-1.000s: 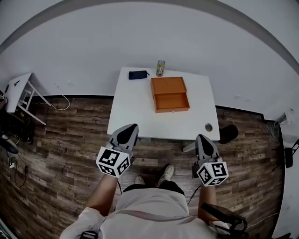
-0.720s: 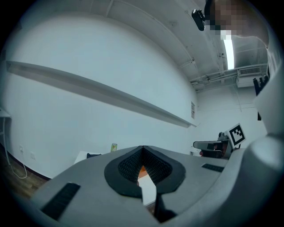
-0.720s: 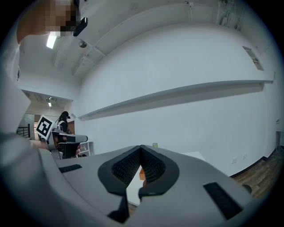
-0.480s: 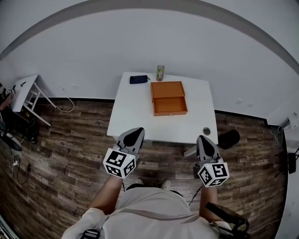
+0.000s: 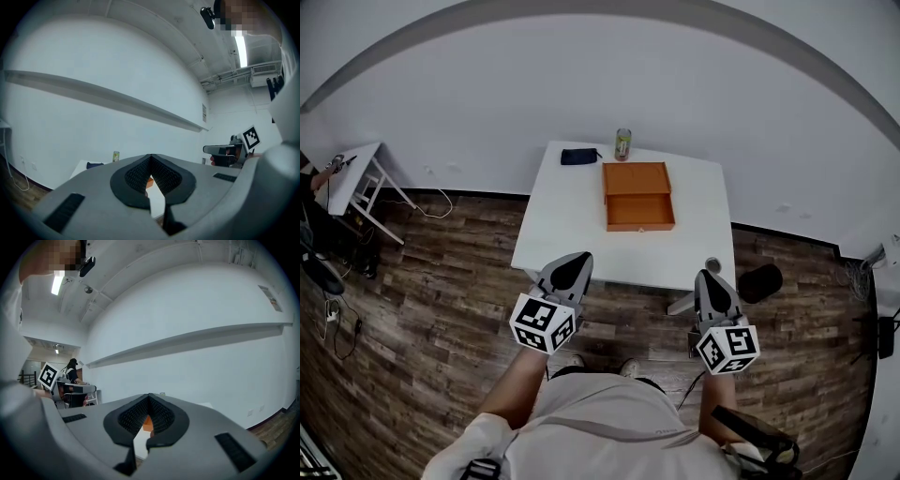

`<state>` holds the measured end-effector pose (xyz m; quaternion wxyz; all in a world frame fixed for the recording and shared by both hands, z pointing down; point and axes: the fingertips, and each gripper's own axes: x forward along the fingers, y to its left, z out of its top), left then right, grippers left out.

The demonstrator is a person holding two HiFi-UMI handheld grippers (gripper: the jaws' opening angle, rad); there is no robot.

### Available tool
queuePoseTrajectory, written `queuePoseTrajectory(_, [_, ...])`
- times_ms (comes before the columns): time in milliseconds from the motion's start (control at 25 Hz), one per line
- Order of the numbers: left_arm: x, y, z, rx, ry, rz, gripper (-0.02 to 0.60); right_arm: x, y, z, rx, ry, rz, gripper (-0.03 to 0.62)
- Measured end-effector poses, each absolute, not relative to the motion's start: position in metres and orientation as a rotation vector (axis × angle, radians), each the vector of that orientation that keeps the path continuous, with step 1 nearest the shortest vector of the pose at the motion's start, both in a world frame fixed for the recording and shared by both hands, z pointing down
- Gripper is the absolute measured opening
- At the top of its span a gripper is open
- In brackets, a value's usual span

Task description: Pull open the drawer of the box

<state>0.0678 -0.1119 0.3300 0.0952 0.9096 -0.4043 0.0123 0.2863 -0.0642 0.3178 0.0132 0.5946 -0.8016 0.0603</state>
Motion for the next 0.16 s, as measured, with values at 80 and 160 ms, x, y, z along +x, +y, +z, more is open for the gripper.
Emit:
queuePoseTrajectory(80, [0.0666, -0.1157, 0.3318, 2.689, -1.205, 0.037, 0.011, 0.2852, -0.0671, 0.3187, 1.845, -2.5, 0.185, 0.002])
queuePoseTrajectory(160, [0.0657, -0.1199, 0.3331, 2.683, -1.212, 0.038, 0.011, 0.2845, -0.0705, 0.3198, 1.838, -2.5, 0.182, 0.002])
